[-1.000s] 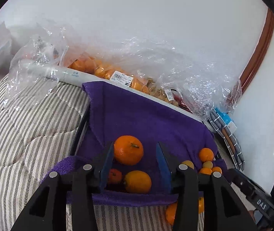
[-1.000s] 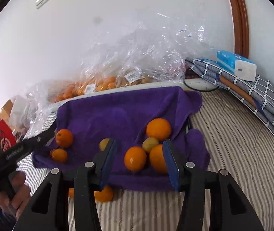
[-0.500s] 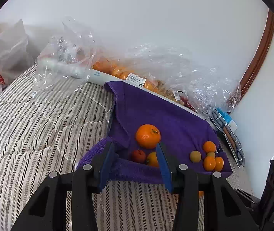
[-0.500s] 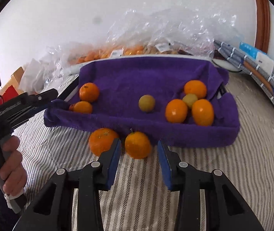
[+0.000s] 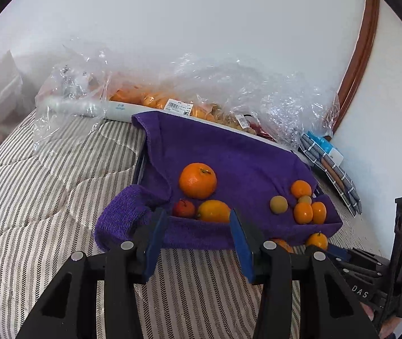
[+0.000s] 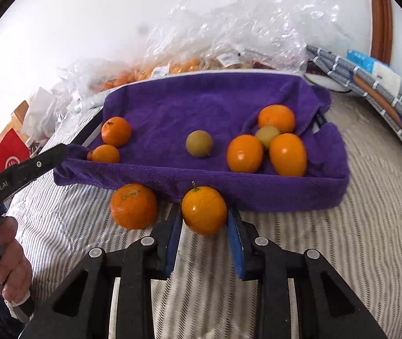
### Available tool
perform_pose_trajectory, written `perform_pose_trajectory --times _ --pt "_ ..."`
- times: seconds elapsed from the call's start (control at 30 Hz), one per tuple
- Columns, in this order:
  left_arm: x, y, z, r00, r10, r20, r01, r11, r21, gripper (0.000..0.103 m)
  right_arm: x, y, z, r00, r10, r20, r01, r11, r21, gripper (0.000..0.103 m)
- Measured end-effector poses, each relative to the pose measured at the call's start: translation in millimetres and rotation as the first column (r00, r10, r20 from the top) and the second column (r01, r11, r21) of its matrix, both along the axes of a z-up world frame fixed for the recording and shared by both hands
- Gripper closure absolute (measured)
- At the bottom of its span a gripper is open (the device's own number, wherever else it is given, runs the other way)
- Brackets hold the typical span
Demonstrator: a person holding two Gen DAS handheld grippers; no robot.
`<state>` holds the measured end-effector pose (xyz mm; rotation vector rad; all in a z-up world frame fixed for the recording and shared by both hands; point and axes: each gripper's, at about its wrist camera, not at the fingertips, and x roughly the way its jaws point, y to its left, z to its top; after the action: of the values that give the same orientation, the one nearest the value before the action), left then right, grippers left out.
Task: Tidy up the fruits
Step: 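Withdraw both tools and close the right tool on a stemmed orange, then grasp a large orange with the left tool while the right tool holds its orange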
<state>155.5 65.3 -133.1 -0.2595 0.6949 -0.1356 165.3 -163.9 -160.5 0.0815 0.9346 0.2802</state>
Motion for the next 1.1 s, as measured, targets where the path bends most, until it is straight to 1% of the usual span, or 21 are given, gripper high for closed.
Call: perform_pose_trajectory --times 0.13,0.23,0.4,0.47,0.57,0.63,0.8,0.93,1.0,1.03,1.07,1.1 --pt "-3.3 -13.6 -0.7 0.998 -0.056 0.001 0.056 0.998 0.027 0.059 -13.2 -15.6 7.0 0.999 -0.024 0.041 0.024 1.000 -0.013 0.071" --pt "-5.3 -25.7 -3.8 0.993 -0.112 -0.023 0.113 0.993 0.027 0.059 -20.5 -27.6 10.3 0.997 -0.043 0.068 0.045 0.999 -0.018 0.071" --pt "-7.9 -47.6 -8.5 0.975 -0.213 -0.066 0.213 0.977 -0.007 0.058 -27.0 -43.0 11.4 0.994 -0.073 0.080 0.074 0.997 -0.012 0.071" --pt "-6.1 -58.8 -11.5 0.968 -0.235 -0.084 0.237 0.971 0.010 0.057 -28.8 -46.3 13.5 0.993 -0.076 0.090 0.077 0.997 -0.009 0.071" --pt "-2.3 -72.2 -15.5 0.959 -0.261 -0.115 0.266 0.964 0.030 0.057 -31.7 -49.4 14.1 0.992 -0.076 0.097 0.079 0.997 -0.028 0.071" --pt "0.3 -77.5 -16.9 0.954 -0.272 -0.129 0.277 0.960 0.027 0.057 -33.2 -51.6 14.1 0.992 -0.078 0.100 0.081 0.996 -0.033 0.071" --pt "10.0 -89.9 -22.5 0.951 -0.262 -0.163 0.270 0.962 0.028 0.057 -37.9 -58.6 15.5 0.990 -0.082 0.112 0.084 0.996 -0.020 0.071" --pt "14.1 -97.8 -27.2 0.953 -0.243 -0.183 0.259 0.964 0.066 0.057 -36.8 -61.9 14.3 0.991 -0.088 0.105 0.088 0.996 0.003 0.071" --pt "13.2 -98.2 -27.3 0.952 -0.248 -0.178 0.262 0.963 0.063 0.057 -36.4 -63.5 14.0 0.991 -0.091 0.103 0.090 0.996 0.014 0.071" --pt "13.0 -97.6 -27.7 0.953 -0.246 -0.176 0.260 0.963 0.064 0.059 -36.0 -64.0 13.8 0.991 -0.093 0.101 0.092 0.996 0.018 0.071" --pt "12.6 -97.1 -27.5 0.955 -0.244 -0.171 0.258 0.964 0.065 0.063 -35.8 -64.1 13.9 0.990 -0.096 0.101 0.095 0.995 0.021 0.071" --pt "12.2 -96.5 -27.6 0.954 -0.249 -0.169 0.262 0.963 0.056 0.063 -36.0 -64.3 13.8 0.990 -0.098 0.101 0.096 0.995 0.022 0.071"
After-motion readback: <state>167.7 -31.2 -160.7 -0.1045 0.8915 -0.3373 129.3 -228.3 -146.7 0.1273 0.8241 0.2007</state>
